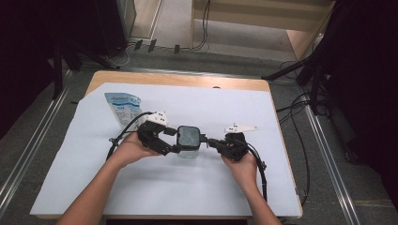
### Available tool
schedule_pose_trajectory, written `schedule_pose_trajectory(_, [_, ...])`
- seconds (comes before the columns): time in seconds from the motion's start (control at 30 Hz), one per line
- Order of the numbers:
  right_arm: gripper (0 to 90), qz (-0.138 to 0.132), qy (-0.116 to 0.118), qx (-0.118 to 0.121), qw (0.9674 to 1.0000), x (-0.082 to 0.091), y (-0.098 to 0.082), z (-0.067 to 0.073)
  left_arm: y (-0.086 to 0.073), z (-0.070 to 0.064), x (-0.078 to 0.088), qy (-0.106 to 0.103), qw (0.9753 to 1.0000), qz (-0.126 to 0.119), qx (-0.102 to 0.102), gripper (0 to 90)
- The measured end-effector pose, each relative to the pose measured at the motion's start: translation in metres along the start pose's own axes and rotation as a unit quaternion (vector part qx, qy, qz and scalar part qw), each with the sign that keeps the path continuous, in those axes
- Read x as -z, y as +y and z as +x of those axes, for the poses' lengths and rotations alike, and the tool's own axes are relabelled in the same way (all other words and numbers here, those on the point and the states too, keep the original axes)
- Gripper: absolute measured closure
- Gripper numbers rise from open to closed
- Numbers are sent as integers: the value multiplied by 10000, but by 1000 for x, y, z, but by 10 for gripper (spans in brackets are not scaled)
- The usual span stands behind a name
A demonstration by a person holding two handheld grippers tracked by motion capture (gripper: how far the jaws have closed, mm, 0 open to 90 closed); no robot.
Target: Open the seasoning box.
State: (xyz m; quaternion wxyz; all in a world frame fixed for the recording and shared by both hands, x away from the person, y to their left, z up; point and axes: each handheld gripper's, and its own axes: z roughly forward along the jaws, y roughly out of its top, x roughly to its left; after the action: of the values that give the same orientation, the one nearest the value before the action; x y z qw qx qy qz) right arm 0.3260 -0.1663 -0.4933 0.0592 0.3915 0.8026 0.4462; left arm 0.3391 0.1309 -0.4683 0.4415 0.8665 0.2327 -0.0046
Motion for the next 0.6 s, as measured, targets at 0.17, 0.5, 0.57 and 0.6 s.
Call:
schedule_pose_trajectory(0.17, [900, 23, 2, -15, 10000, 0, 0, 0, 3, -3, 4, 42, 9999, 75, -108, 286])
schedule_pose_trajectory(0.5, [900, 23, -20, -16, 10000, 0, 0, 1, 11, -10, 12, -82, 9996, -5, -265, 522])
schedule_pose_trajectory(0.57, [900, 27, -18, -18, 10000, -1, 0, 1, 12, -9, 13, -85, 9997, -40, -223, 566])
schedule_pose_trajectory(0.6, [900, 28, -17, -19, 10000, -1, 0, 1, 12, -9, 13, -93, 9997, -46, -226, 587])
